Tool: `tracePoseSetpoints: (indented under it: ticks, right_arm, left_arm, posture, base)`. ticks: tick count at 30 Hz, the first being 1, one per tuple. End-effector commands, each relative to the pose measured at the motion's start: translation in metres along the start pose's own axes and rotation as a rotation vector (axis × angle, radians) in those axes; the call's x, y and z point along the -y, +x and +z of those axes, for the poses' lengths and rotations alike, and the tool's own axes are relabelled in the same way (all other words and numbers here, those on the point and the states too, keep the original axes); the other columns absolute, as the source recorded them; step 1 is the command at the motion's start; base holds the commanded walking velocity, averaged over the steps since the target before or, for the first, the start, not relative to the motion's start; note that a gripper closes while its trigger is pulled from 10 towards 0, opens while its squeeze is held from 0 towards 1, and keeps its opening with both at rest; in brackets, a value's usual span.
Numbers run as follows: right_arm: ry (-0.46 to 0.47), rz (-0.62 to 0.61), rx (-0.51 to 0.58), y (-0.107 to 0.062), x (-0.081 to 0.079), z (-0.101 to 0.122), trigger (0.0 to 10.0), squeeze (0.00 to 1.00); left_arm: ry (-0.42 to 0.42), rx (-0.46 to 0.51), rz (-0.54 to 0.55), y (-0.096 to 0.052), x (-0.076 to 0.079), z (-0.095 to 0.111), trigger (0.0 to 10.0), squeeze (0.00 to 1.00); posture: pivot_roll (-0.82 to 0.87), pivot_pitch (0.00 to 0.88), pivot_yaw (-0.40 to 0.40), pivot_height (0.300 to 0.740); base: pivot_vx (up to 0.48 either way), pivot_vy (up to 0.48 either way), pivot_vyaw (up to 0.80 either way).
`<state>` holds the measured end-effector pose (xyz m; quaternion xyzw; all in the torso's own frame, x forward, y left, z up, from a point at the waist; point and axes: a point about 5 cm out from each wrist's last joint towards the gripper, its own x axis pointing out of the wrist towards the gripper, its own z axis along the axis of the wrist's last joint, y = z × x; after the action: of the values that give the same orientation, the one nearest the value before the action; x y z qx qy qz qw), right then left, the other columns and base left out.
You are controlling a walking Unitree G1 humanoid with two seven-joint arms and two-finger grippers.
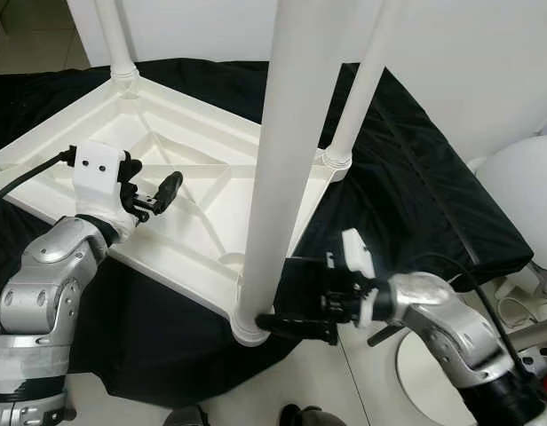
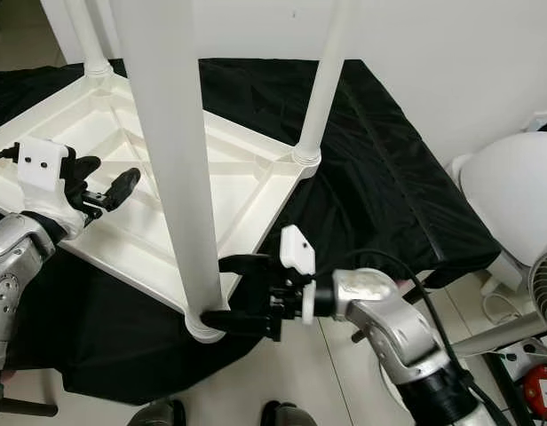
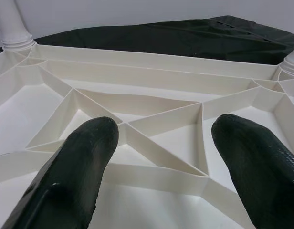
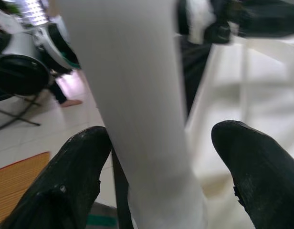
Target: Building children table
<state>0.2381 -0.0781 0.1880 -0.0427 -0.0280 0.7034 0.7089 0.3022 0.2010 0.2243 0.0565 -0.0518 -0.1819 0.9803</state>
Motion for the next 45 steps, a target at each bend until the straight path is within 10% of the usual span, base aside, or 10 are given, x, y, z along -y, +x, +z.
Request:
tracePoseSetpoints:
  ticks: [1, 9, 11, 28, 45]
  right_arm:
    - [0.007, 0.028, -0.015, 0.006, -0.001, -0.003, 10.0, 0.0]
    - [-0.021, 0.001, 0.022, 0.024, 0.004, -0.004, 8.7, 0.0]
    - [-0.013, -0.033, 0.042, 0.027, 0.006, -0.005, 0.0, 0.0]
    - [-0.021, -0.136, -0.014, -0.006, 0.012, -0.011, 0.0, 0.0]
    - [0.004, -0.581, -0.122, -0.081, 0.027, -0.036, 0.0, 0.0]
  left_arm:
    - [0.009, -0.011, 0.079, -0.003, -0.004, -0.001, 10.0, 0.0]
    - [-0.001, -0.01, 0.092, -0.006, -0.006, -0.003, 10.0, 0.0]
    - [-0.01, -0.005, 0.096, -0.006, -0.005, -0.003, 10.0, 0.0]
    - [-0.02, -0.001, 0.084, -0.001, -0.003, -0.004, 10.0, 0.0]
    - [-0.027, 0.008, 0.043, 0.011, 0.001, -0.001, 10.0, 0.0]
  posture:
    - [0.14, 0.144, -0.066, 0.74]
    - [0.14, 0.146, -0.073, 0.74]
    - [0.14, 0.146, -0.073, 0.74]
    - [0.12, 0.143, -0.065, 0.74]
    - [0.07, 0.13, -0.023, 0.74]
  base:
    - [0.0, 0.0, 0.0]
    - [0.0, 0.0, 0.0]
    - [0.0, 0.0, 0.0]
    - [0.0, 0.0, 0.0]
    - [0.0, 0.0, 0.0]
